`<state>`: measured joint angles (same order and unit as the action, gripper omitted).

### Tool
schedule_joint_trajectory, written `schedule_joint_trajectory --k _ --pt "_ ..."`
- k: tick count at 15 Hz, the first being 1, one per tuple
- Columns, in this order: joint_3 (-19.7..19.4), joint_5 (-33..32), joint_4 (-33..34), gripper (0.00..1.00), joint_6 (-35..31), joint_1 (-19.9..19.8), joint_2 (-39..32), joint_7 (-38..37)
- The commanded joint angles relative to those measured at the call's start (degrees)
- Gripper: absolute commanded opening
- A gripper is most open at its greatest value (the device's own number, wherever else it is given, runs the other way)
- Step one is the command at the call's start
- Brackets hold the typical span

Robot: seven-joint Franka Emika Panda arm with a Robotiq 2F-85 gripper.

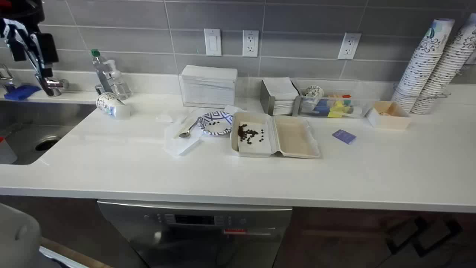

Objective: Place some of the pack's contents into the paper plate using the spoon

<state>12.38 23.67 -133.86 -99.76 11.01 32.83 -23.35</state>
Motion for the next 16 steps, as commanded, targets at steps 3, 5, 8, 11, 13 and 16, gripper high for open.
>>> schedule_joint_trajectory --k 3,5,8,11,13,16 --pt "0.69 0.35 0.16 1.0 0.32 -0.93 0.07 0.34" --pt "0.69 0.35 0.16 1.0 0.32 -0.93 0.07 0.34" --pt "0.69 0.35 0.16 1.0 0.32 -0.93 0.07 0.34" --pt "0.29 0.36 0.18 1.0 0.45 -1.07 -0.33 0.89" --pt "-1.49 -0.02 0.4 1.0 0.67 -1.55 -1.43 4.45" --pt "-5.34 -0.22 1.46 1.0 1.57 -2.63 -4.18 11.73"
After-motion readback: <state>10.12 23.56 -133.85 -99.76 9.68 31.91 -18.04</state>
